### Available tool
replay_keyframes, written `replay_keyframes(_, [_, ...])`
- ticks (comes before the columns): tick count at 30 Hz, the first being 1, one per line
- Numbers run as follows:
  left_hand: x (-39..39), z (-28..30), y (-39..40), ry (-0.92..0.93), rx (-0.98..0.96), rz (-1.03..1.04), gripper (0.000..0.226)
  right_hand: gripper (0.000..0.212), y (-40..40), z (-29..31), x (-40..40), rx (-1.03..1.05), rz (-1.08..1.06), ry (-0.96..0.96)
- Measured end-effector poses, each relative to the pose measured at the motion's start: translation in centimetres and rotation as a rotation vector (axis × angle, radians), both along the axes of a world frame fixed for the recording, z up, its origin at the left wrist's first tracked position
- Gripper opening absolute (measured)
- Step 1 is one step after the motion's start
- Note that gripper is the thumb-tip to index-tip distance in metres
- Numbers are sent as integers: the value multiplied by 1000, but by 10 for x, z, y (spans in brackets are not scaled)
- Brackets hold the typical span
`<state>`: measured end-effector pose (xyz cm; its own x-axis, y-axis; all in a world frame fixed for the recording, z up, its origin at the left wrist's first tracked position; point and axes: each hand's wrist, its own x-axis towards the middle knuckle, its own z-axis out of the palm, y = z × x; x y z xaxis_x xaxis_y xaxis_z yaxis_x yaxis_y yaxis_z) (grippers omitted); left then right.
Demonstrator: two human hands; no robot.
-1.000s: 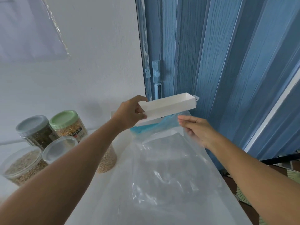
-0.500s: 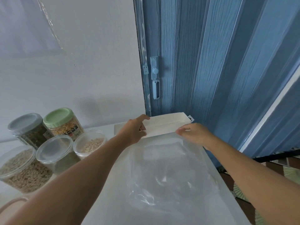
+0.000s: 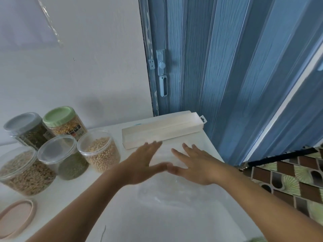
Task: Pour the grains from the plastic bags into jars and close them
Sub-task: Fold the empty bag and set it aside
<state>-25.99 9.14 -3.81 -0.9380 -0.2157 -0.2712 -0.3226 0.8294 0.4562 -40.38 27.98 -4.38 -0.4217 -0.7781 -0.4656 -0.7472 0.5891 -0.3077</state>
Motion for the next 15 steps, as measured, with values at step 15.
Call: replay_keyframes(15, [16, -65, 4, -130, -287, -97, 110, 109, 0, -65, 3, -85, 47, 220])
